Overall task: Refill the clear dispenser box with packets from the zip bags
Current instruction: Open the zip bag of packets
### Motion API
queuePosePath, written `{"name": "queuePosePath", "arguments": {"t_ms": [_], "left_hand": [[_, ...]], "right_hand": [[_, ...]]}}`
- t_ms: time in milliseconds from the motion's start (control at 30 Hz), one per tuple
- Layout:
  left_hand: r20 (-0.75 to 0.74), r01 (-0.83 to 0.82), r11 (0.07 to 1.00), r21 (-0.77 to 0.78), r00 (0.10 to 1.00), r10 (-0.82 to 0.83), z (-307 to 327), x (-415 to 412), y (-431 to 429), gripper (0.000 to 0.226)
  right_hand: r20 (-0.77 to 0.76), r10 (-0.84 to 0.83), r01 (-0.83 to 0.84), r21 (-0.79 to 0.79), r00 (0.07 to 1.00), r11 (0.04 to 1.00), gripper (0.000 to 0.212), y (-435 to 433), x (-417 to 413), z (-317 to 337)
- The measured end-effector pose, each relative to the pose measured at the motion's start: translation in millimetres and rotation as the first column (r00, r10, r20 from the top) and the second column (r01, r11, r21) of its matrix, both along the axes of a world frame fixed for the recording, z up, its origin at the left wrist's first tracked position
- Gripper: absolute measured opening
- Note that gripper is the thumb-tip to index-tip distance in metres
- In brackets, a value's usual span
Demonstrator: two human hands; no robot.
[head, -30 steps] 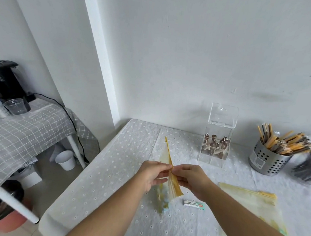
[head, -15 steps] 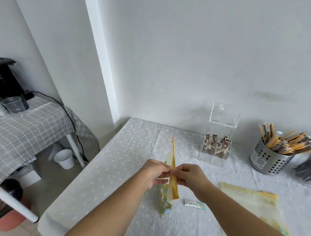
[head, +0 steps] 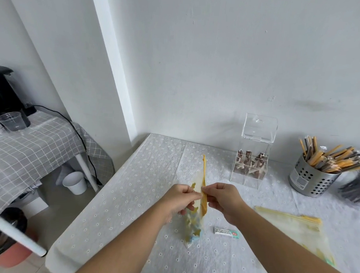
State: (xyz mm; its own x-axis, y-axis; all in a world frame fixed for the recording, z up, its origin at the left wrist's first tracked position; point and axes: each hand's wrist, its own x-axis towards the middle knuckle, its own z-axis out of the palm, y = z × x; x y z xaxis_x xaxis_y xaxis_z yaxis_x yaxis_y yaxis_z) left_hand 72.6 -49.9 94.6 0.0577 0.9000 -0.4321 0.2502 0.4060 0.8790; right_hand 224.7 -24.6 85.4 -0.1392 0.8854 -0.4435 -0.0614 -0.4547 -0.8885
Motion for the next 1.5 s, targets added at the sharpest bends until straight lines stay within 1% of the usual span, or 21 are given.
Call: {"name": "queuePosePath", "arguments": {"t_ms": [67, 133, 233, 333, 400, 467, 567, 633, 700, 800, 933, 967, 1000, 1067, 1133, 1200, 1267, 1300, 1367, 1433, 1500], "left_hand": [[-0.005, 0.044, 0.999, -0.025, 0.999, -0.045, 2, 1, -4, 0.022], [-0.001, 0.071, 0.996, -0.047, 0.997, -0.071, 5, 1, -7, 0.022], [0.091, 0.093, 0.990, -0.110, 0.992, -0.083, 9, -3, -10, 0.019], [0.137, 0.142, 0.977, -0.161, 0.983, -0.120, 10, -6, -16, 0.019], [0.144, 0.166, 0.974, -0.156, 0.979, -0.144, 9, -3, -19, 0.019], [0.113, 0.165, 0.978, -0.125, 0.982, -0.152, 8, 2, -19, 0.020], [0.100, 0.107, 0.992, -0.066, 0.990, -0.100, 6, 8, -18, 0.022], [0.106, 0.061, 0.997, -0.041, 0.993, -0.056, 5, 10, -18, 0.023], [0.135, -0.005, 1.000, -0.024, 0.991, 0.008, 3, 13, -18, 0.026], [0.215, -0.148, 0.989, -0.012, 0.966, 0.147, -1, 18, -18, 0.031], [0.292, -0.310, 0.949, -0.064, 0.903, 0.315, 1, 15, -17, 0.030], [0.292, -0.315, 0.946, -0.076, 0.900, 0.323, 2, 12, -16, 0.029], [0.266, -0.284, 0.955, -0.082, 0.917, 0.296, 3, 8, -14, 0.027], [0.175, -0.163, 0.982, -0.096, 0.968, 0.177, 5, 2, -13, 0.019], [0.088, -0.082, 0.991, -0.105, 0.992, 0.092, 8, -2, -10, 0.009], [0.020, -0.025, 0.996, -0.081, 0.999, 0.026, 9, -3, -7, 0.005], [-0.053, 0.005, 1.000, -0.025, 0.999, -0.006, 9, -2, -4, 0.006], [-0.077, -0.010, 1.000, 0.006, 0.997, 0.010, 8, -1, -3, 0.007], [-0.092, -0.097, 0.994, 0.059, 0.991, 0.102, 6, -2, 0, 0.007], [-0.083, -0.210, 0.971, 0.112, 0.972, 0.220, 6, -7, 3, 0.010], [-0.112, -0.236, 0.955, 0.181, 0.960, 0.258, 9, -11, 6, 0.011]], "right_hand": [[0.003, -0.002, 0.002, 0.008, 1.000, 1.000, 0.011, 0, -4, 2], [-0.013, -0.001, 0.001, 0.010, 1.000, 1.000, 0.010, 0, -9, 4], [-0.023, 0.000, 0.000, 0.015, 1.000, 1.000, 0.009, 1, -9, 5], [-0.035, 0.003, -0.002, 0.021, 0.999, 1.000, 0.008, 1, -5, 5], [-0.035, 0.009, -0.009, 0.028, 0.999, 1.000, 0.007, -1, -3, 3], [0.013, 0.040, -0.041, 0.043, 0.999, 0.998, 0.009, -4, -2, 3], [0.196, 0.169, -0.180, 0.041, 0.966, 0.983, 0.021, -10, 1, 6], [0.243, 0.246, -0.263, 0.039, 0.938, 0.964, 0.027, -12, 3, 7], [0.209, 0.254, -0.275, 0.076, 0.944, 0.958, 0.027, -12, 3, 6], [0.136, 0.217, -0.235, 0.136, 0.967, 0.962, 0.023, -10, 3, 4], [0.026, 0.196, -0.198, 0.107, 0.980, 0.974, 0.027, -9, 4, 5], [0.013, 0.197, -0.197, 0.098, 0.980, 0.975, 0.029, -9, 3, 5], [0.034, 0.211, -0.214, 0.101, 0.977, 0.972, 0.029, -9, 3, 6], [0.178, 0.282, -0.307, 0.131, 0.943, 0.943, 0.025, -9, 4, 5], [0.308, 0.347, -0.404, 0.146, 0.886, 0.903, 0.019, -9, 6, 6], [0.361, 0.393, -0.468, 0.149, 0.846, 0.871, 0.022, -10, 6, 9], [0.379, 0.423, -0.506, 0.150, 0.823, 0.850, 0.026, -11, 6, 12], [0.381, 0.419, -0.502, 0.150, 0.824, 0.852, 0.026, -12, 6, 14], [0.389, 0.372, -0.454, 0.143, 0.843, 0.879, 0.029, -13, 8, 17], [0.452, 0.290, -0.389, 0.143, 0.844, 0.910, 0.029, -12, 11, 17], [0.535, 0.236, -0.356, 0.131, 0.811, 0.925, 0.027, -12, 11, 16]]}}
